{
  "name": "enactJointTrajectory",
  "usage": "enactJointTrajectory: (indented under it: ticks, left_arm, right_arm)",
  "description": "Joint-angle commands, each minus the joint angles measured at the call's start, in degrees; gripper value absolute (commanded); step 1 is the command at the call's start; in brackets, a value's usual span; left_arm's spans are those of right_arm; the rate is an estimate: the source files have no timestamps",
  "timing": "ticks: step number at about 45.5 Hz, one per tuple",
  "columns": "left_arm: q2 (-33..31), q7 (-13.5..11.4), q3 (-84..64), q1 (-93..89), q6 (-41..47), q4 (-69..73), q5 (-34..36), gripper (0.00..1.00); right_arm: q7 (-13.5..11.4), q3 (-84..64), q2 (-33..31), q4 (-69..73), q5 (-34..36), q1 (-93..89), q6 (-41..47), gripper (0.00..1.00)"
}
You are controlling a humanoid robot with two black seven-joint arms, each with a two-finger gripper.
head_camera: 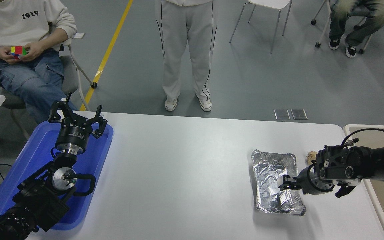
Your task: Pick up foil plate and place in dustbin
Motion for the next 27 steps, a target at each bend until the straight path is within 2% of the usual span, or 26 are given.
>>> enactJointTrajectory:
  ticks: [1,7,12,27]
  left_arm:
    - [0.0,0.0,0.0,0.0,0.0,0.1,0.0,1.0]
    - [0.0,0.0,0.0,0.0,0.0,0.0,0.0,1.0]
    - [0.0,0.1,0.0,0.0,0.0,0.0,0.0,1.0]
    - [0.0,0.0,0.0,0.0,0.0,0.0,0.0,1.0]
  right_arm:
    - [0.0,0.1,-0.3,0.0,0.2,-0.3,0.3,0.39]
    - [0.0,0.0,-0.4,0.4,0.3,-0.3,0.9,0.14]
    - [0.0,0.1,-0.4,0.7,0.4,-0.3,1.0,0.0]
    - [0.0,0.3,-1.3,2.1,0.8,0.3,1.9,0.0]
